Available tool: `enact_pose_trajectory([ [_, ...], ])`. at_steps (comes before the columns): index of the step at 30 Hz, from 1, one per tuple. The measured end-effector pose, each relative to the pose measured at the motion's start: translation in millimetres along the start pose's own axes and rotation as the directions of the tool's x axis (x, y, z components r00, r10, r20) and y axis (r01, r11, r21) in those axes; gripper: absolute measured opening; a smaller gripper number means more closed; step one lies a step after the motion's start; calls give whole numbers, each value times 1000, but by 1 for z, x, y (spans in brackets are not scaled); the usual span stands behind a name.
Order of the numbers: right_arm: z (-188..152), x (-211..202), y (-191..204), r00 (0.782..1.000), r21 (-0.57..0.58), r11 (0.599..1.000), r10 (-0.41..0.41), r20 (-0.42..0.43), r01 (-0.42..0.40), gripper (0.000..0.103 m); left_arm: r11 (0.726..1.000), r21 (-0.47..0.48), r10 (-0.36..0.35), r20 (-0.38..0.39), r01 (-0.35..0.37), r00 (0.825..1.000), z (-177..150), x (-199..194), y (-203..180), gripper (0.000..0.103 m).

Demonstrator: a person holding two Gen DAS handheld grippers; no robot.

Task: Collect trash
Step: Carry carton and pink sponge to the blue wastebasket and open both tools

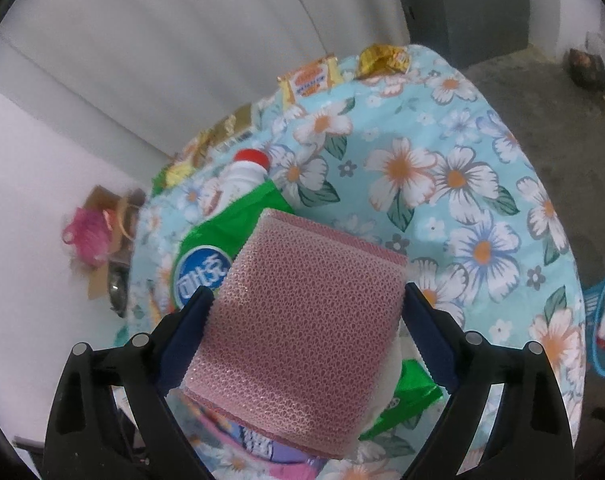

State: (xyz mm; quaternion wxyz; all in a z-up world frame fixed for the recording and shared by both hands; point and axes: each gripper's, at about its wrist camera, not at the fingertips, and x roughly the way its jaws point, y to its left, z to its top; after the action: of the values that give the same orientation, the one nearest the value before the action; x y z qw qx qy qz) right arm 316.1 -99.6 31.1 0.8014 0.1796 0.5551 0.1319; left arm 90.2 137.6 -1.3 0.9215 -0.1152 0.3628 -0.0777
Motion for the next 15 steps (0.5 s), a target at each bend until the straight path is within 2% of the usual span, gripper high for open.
enact_pose_trajectory([
  [9,-13,-42,-18,991,37,993,107,78,-110,88,999,50,3,62,-7,998,6,-28,-16,75],
  [15,-36,-78,-43,976,66,982,166,142,-176,88,995,93,-34,87,26,996,16,-45,-36,75],
])
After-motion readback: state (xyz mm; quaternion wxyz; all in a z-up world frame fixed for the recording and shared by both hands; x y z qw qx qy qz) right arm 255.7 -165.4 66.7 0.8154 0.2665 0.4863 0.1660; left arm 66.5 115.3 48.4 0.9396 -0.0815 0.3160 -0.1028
